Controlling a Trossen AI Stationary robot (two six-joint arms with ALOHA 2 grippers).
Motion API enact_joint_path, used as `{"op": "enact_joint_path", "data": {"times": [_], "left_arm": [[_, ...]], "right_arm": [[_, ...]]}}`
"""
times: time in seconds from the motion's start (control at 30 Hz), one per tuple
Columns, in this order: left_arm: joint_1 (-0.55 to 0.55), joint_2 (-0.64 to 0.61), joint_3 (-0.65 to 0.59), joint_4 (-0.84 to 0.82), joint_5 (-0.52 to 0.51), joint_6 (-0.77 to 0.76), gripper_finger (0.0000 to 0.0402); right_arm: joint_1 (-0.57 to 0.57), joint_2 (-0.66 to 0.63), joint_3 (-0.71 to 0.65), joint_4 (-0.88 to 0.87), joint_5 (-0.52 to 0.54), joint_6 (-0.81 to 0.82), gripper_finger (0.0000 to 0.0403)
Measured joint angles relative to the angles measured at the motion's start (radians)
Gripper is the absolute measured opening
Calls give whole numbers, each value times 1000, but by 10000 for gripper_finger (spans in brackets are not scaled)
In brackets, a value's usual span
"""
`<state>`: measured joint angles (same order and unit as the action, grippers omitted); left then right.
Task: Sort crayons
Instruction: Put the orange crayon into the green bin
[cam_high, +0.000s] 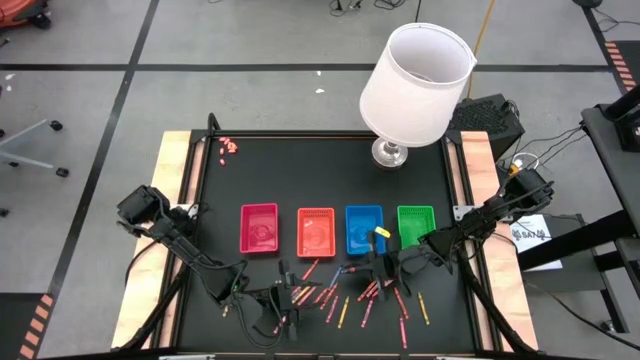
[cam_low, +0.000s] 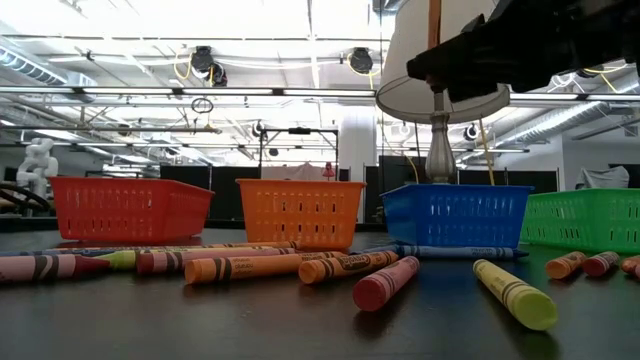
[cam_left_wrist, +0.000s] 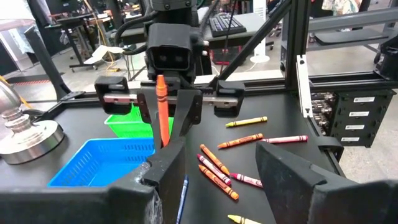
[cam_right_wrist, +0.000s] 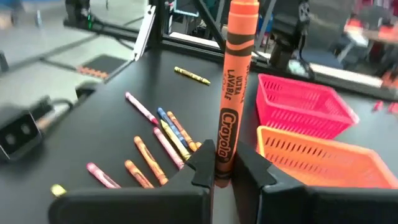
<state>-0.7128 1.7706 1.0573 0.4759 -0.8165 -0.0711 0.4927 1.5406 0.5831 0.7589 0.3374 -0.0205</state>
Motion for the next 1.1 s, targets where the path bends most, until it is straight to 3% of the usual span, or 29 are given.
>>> {"op": "enact_joint_path", "data": {"times": [0.73, 1.1], "left_arm": [[1, 0, 0, 0, 0, 0, 196], [0, 0, 0, 0, 0, 0, 196]], "right_arm": [[-3, 0, 0, 0, 0, 451, 20], [-2, 0, 0, -2, 0, 503, 20]]}}
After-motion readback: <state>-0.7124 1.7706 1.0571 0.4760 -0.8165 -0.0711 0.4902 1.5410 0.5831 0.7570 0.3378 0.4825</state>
